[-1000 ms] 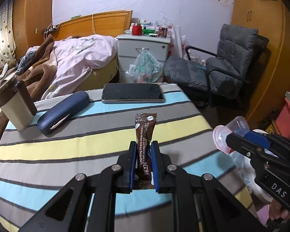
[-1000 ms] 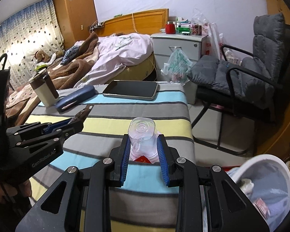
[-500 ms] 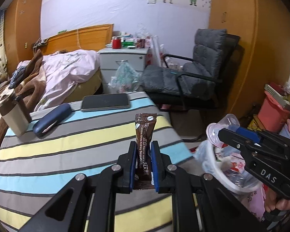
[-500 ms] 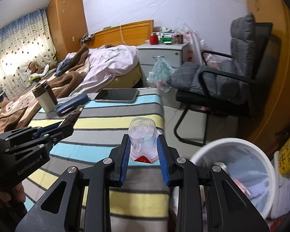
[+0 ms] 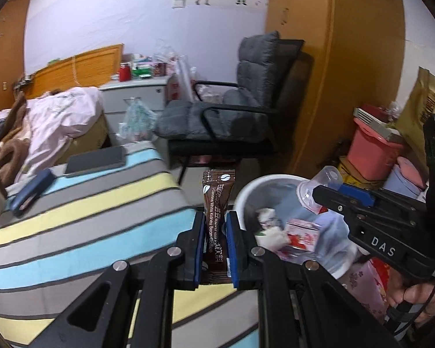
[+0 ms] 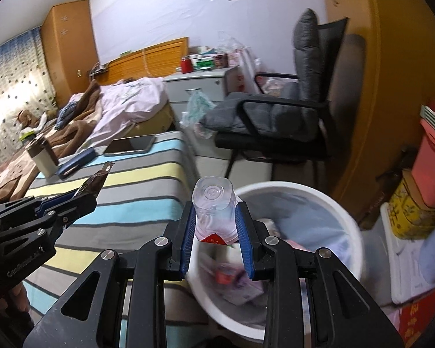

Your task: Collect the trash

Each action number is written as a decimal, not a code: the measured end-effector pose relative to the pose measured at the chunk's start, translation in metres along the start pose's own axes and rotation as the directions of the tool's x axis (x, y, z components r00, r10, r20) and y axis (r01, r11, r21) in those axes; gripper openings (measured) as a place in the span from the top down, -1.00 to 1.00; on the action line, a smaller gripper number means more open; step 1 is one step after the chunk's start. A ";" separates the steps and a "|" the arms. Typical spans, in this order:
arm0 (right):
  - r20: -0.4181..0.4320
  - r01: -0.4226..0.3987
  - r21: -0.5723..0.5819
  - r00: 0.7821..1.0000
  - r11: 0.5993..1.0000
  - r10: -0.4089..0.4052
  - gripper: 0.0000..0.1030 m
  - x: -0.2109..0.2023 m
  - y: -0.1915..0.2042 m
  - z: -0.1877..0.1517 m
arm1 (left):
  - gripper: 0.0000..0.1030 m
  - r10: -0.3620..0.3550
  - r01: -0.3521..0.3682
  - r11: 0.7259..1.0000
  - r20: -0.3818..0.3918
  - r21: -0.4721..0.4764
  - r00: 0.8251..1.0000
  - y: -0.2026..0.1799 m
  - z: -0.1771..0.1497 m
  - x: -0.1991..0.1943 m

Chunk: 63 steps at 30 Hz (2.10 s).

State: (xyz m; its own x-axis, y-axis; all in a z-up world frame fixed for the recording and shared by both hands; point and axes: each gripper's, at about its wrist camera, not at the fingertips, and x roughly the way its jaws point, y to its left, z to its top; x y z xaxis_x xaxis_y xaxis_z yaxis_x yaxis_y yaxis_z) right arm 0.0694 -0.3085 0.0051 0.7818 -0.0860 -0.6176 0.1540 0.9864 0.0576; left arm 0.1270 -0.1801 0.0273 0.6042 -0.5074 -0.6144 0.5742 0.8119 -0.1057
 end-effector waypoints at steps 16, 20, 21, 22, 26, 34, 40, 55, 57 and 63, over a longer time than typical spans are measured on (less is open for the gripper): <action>-0.105 0.109 0.063 0.989 0.992 -0.102 0.40 0.009 -0.062 -0.031 | 0.69 -0.103 0.109 0.993 -0.115 0.051 0.988 -0.073 -0.017 0.049; -0.128 0.118 0.068 0.986 0.991 -0.108 0.40 0.012 -0.071 -0.035 | 0.69 -0.104 0.112 0.992 -0.133 0.059 0.986 -0.081 -0.019 0.057; -0.132 0.122 0.064 0.985 0.990 -0.113 0.40 0.013 -0.072 -0.036 | 0.69 -0.106 0.115 0.992 -0.137 0.058 0.985 -0.082 -0.020 0.058; -0.135 0.129 0.060 0.984 0.990 -0.120 0.40 0.014 -0.073 -0.036 | 0.69 -0.106 0.114 0.992 -0.141 0.056 0.984 -0.082 -0.020 0.060; -0.149 0.132 0.064 0.981 0.989 -0.121 0.39 0.016 -0.077 -0.038 | 0.68 -0.103 0.113 0.992 -0.149 0.059 0.983 -0.084 -0.020 0.063; -0.172 0.140 0.083 0.977 0.987 -0.124 0.03 0.021 -0.085 -0.039 | 0.55 -0.082 0.090 0.995 -0.166 0.045 0.983 -0.081 -0.022 0.068; -0.165 0.139 0.095 0.979 0.986 -0.122 -0.11 0.019 -0.087 -0.040 | -0.08 -0.088 0.092 0.996 -0.150 0.018 0.985 -0.076 -0.023 0.065; -0.049 0.168 0.100 0.985 0.981 -0.164 -0.11 -0.017 -0.070 -0.045 | -0.23 0.025 -0.023 0.999 -0.054 0.037 0.998 -0.074 -0.031 0.029; -0.026 0.180 0.102 0.984 0.978 -0.179 -0.11 -0.024 -0.065 -0.049 | -0.25 0.046 -0.045 0.998 -0.029 0.044 0.999 -0.075 -0.034 0.019; 0.030 0.217 0.101 0.975 0.971 -0.221 -0.11 -0.044 -0.053 -0.061 | -0.27 0.085 -0.086 0.994 0.016 0.060 0.996 -0.076 -0.047 -0.003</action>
State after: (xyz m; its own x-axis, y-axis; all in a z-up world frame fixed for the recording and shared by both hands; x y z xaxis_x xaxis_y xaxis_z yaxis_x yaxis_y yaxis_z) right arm -0.0100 -0.3484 -0.0190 0.7460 -0.3057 -0.5916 0.3799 0.9250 0.0010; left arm 0.0554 -0.2268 0.0006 0.6598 -0.4410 -0.6084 0.5522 0.8337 -0.0055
